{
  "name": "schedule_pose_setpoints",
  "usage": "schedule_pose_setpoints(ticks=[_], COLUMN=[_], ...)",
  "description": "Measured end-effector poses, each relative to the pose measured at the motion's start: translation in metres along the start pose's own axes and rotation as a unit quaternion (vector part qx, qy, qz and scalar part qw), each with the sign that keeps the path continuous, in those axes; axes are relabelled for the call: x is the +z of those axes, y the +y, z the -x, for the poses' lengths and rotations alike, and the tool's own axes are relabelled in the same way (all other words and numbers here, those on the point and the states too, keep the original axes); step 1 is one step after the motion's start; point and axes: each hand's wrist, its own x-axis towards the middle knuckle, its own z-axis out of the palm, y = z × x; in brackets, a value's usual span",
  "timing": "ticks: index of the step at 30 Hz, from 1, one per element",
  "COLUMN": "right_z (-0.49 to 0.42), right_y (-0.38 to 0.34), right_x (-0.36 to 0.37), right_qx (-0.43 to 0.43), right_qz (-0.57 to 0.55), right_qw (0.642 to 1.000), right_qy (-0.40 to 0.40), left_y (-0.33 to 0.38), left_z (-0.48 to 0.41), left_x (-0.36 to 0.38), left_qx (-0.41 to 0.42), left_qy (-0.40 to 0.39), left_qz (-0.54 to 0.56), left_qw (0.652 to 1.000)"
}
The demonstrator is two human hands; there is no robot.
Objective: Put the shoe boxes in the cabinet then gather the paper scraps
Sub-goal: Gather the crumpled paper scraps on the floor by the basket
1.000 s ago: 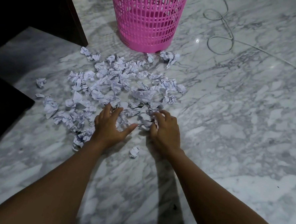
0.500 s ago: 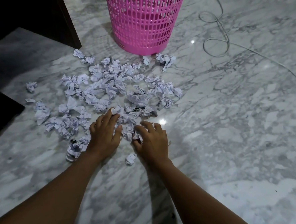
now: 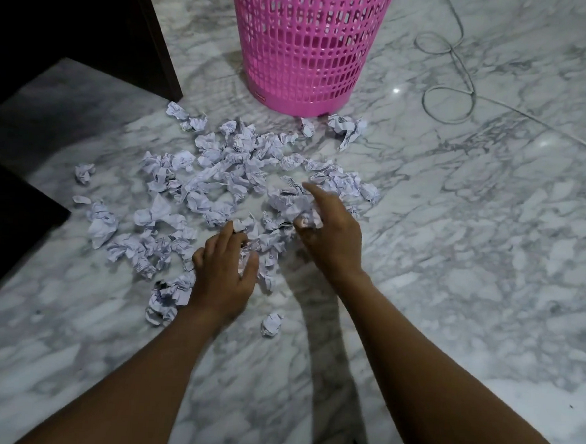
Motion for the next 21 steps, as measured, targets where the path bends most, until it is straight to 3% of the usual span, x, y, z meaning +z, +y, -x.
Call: schedule_pose_setpoints(ticks=[4, 8, 12, 16, 21], right_z=[-0.044, -0.040, -0.029, -0.025, -0.017], right_y=[-0.010, 0.005, 0.008, 0.012, 0.023], right_x=[0.015, 0.038, 0.045, 0.051, 0.055], right_qx=[-0.026, -0.077, -0.101, -0.152, -0.125], right_qz=[0.079, 0.174, 0.184, 0.148, 0.069], right_qw=[0.988, 0.943, 0.946, 0.962, 0.977], right_qy=[-0.129, -0.274, -0.247, -0.171, -0.157], left_y=[0.002, 0.008, 0.009, 0.009, 0.006], left_z=[0.002, 0.002, 0.000, -0.007, -0.013], left_x=[0.000, -0.001, 0.001, 0.006, 0.008], left_qx=[-0.006, -0.019, -0.023, -0.025, -0.025], left_qy=[-0.005, -0.001, 0.007, 0.023, 0.032], left_qz=[-0.027, -0.025, -0.035, -0.053, -0.048], left_qw=[1.000, 1.000, 0.999, 0.998, 0.998])
